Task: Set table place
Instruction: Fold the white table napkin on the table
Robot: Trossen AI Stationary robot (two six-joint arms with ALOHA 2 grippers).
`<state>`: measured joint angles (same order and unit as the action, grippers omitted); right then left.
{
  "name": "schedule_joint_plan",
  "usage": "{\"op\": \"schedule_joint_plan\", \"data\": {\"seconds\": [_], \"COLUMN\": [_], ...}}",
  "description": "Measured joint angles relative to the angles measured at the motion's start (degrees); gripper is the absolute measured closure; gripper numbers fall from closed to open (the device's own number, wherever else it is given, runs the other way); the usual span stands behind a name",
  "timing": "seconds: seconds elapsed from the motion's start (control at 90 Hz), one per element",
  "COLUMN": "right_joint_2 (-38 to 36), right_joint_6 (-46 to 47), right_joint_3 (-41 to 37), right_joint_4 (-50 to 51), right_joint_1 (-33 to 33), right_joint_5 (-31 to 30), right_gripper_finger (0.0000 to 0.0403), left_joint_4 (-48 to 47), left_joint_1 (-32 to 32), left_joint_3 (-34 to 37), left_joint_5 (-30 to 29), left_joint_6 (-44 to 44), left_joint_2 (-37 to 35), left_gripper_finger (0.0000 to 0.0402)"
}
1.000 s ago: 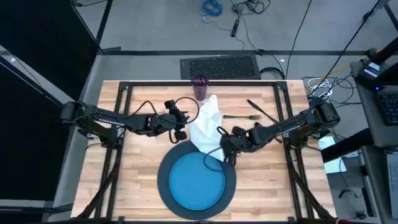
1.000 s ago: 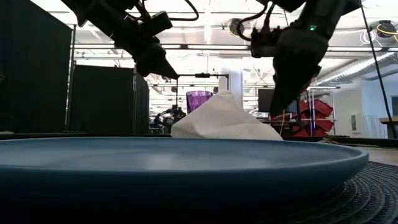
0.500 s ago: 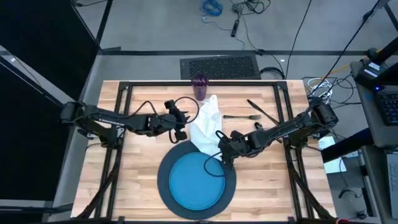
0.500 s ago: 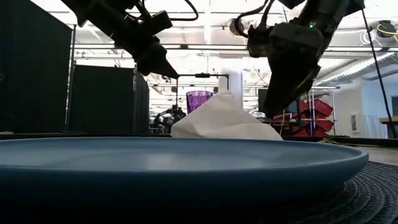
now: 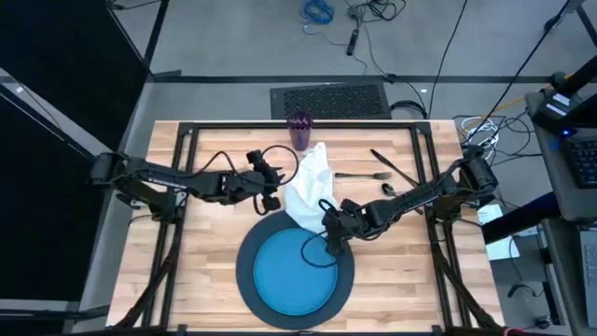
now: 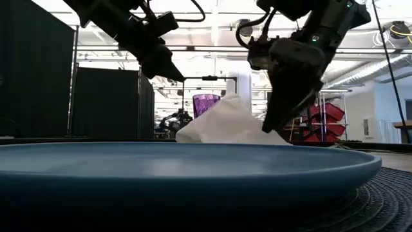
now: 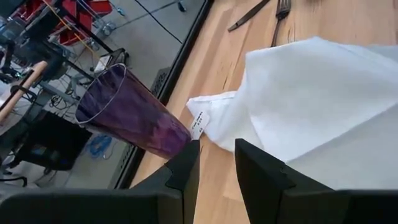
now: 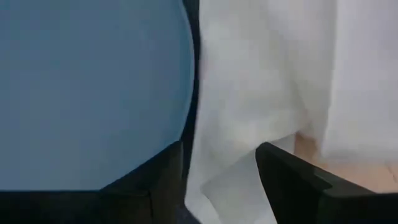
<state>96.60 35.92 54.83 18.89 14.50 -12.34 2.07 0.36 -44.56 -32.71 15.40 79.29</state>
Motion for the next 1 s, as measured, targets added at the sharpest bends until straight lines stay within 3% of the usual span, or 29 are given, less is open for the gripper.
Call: {"op": "schedule_joint_plan", "data": {"seconds": [0.222, 0.489, 0.667, 0.789, 1.0], "right_joint_2": [0.7, 6.0, 5.8, 3.5, 0.0], "right_joint_6": [0.4, 0.5, -5.6, -7.7, -11.5], "right_joint_3": [0.0, 0.0, 0.1, 3.4, 16.9], "right_joint_4": [-0.2, -1.8, -4.0, 2.4, 23.2], "right_joint_1": [-0.3, -0.2, -0.2, -0.7, -0.8], "right_joint_5": [0.7, 0.6, -0.3, -1.8, -11.3], "right_gripper_finger": [0.0281, 0.0306, 0.0391, 0.0401, 0.0403], "left_joint_4": [0.0, -0.1, -0.1, -0.1, -0.2], "left_joint_1": [0.0, 0.0, 0.0, 0.0, 0.0], "left_joint_3": [0.0, 0.0, 0.0, 0.0, 0.0], "left_joint_5": [0.0, 0.0, 0.0, 0.0, 0.0], "left_joint_6": [0.0, 0.0, 0.0, 0.0, 0.4], "left_joint_2": [0.0, 0.0, 0.0, 0.0, 0.0], "left_gripper_finger": [0.0315, 0.0315, 0.0315, 0.0315, 0.0315]}}
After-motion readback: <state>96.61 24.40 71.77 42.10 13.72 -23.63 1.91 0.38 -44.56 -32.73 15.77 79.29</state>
